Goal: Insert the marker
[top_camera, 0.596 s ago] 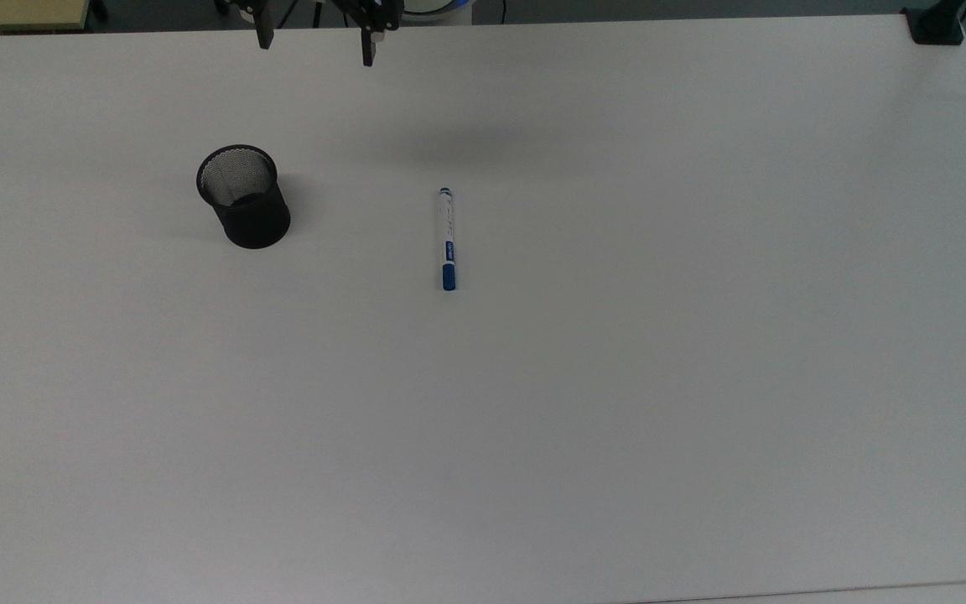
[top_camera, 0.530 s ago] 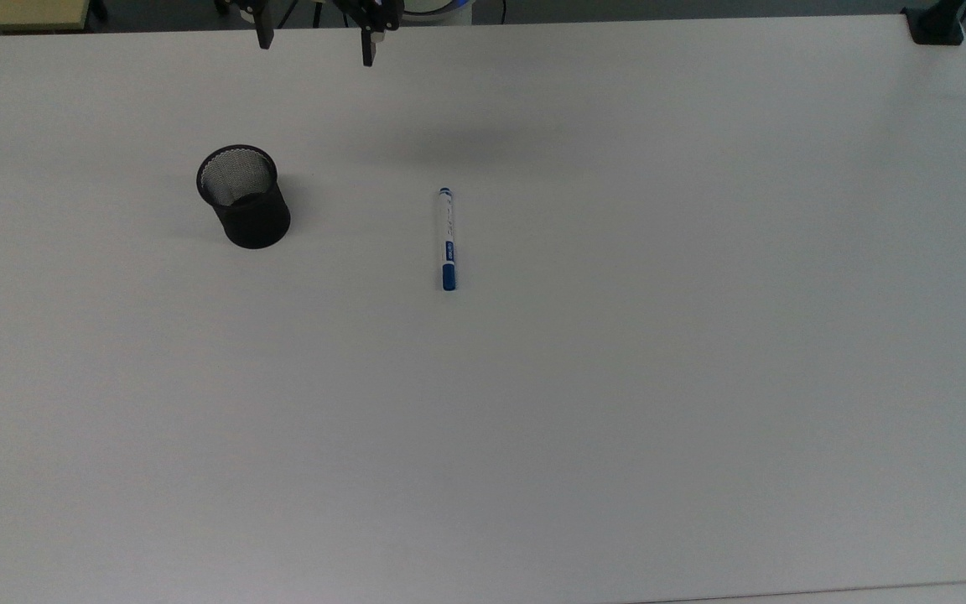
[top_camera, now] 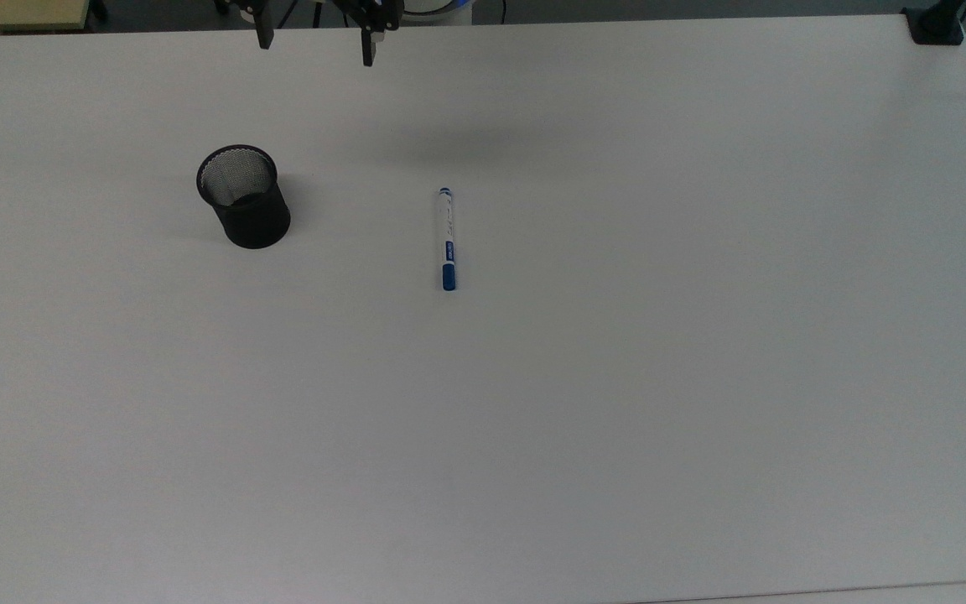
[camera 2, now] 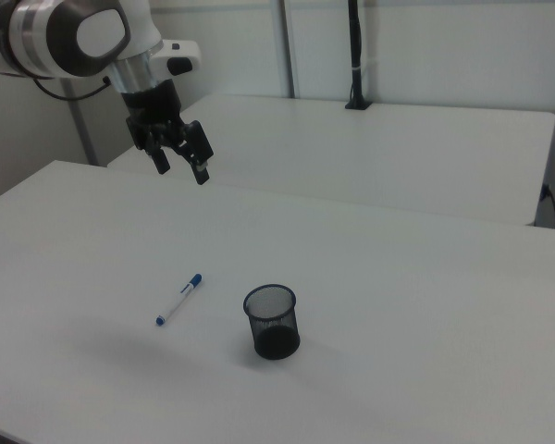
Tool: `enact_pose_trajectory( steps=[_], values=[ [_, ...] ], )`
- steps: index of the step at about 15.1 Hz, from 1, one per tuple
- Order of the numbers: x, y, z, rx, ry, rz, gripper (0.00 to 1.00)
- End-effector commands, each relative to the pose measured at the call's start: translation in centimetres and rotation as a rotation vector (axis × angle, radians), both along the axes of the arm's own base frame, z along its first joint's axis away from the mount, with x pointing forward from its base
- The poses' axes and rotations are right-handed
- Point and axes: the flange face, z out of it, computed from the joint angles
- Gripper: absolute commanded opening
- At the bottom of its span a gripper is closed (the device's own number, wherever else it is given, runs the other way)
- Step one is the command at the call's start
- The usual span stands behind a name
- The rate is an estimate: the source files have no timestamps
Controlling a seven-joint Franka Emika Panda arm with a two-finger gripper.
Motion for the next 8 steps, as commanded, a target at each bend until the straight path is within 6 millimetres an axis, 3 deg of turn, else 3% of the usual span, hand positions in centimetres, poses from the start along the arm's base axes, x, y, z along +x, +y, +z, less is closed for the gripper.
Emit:
enact_pose_trajectory(
  steps=[1, 5, 8],
  values=[
    [-0.80, 0.10, 0.15, 0.016, 0.010, 0.020, 1.00],
    [-0.82, 0.03, 0.14, 0.016, 0.012, 0.030, 1.00],
    [-0.71, 0.02, -0.26, 0.002, 0.026, 0.138, 1.00]
  ],
)
